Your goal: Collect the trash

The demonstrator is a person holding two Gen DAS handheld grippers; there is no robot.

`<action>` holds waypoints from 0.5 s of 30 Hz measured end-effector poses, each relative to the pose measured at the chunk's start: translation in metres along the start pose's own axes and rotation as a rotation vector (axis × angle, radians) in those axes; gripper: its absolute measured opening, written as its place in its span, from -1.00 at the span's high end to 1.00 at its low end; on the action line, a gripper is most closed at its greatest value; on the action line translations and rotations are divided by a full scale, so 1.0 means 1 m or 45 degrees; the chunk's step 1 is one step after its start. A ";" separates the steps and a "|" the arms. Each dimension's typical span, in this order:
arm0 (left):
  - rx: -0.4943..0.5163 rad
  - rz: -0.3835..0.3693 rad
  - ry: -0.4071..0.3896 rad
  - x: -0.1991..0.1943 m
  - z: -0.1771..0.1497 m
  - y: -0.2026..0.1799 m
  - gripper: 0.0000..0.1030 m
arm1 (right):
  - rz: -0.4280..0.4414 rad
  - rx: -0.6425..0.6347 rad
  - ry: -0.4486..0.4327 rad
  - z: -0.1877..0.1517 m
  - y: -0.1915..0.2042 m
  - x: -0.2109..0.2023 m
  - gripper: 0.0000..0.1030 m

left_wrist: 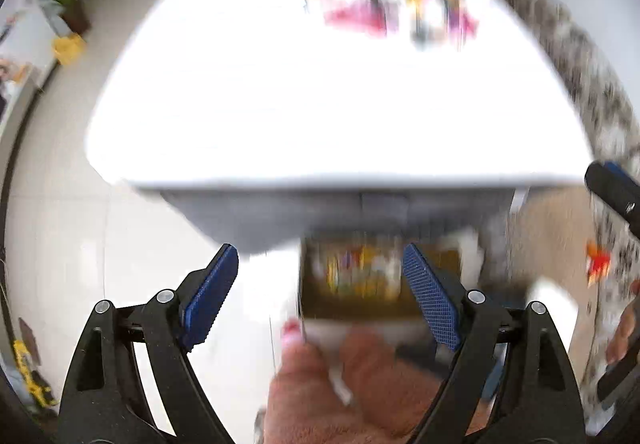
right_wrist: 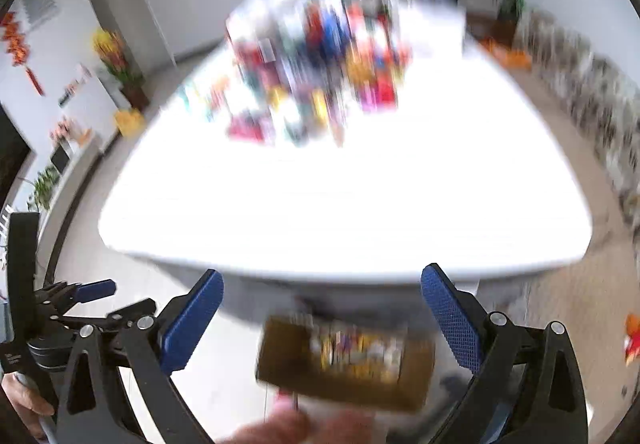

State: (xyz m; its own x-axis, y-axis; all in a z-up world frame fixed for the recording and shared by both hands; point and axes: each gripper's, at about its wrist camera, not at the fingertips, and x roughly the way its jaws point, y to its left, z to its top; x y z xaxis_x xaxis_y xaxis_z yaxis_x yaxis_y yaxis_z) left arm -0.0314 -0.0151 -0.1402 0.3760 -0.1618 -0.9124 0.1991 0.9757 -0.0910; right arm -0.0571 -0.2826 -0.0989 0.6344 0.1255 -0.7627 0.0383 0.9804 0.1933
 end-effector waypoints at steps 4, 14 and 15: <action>-0.055 0.039 -0.268 -0.076 0.050 0.008 -0.60 | -0.016 -0.057 -0.248 0.049 0.028 -0.057 -0.89; -0.096 0.134 -0.689 -0.185 0.102 0.001 -0.76 | -0.080 -0.115 -0.646 0.104 0.062 -0.156 -0.89; -0.090 0.141 -0.707 -0.189 0.103 -0.001 -0.76 | -0.088 -0.121 -0.661 0.106 0.063 -0.159 -0.89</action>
State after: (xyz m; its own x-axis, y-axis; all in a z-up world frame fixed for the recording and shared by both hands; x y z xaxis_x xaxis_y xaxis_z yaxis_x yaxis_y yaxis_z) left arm -0.0092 -0.0004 0.0730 0.8141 -0.0927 -0.5732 0.0778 0.9957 -0.0504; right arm -0.0741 -0.2571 0.1002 0.9326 -0.0077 -0.3609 0.0384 0.9962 0.0780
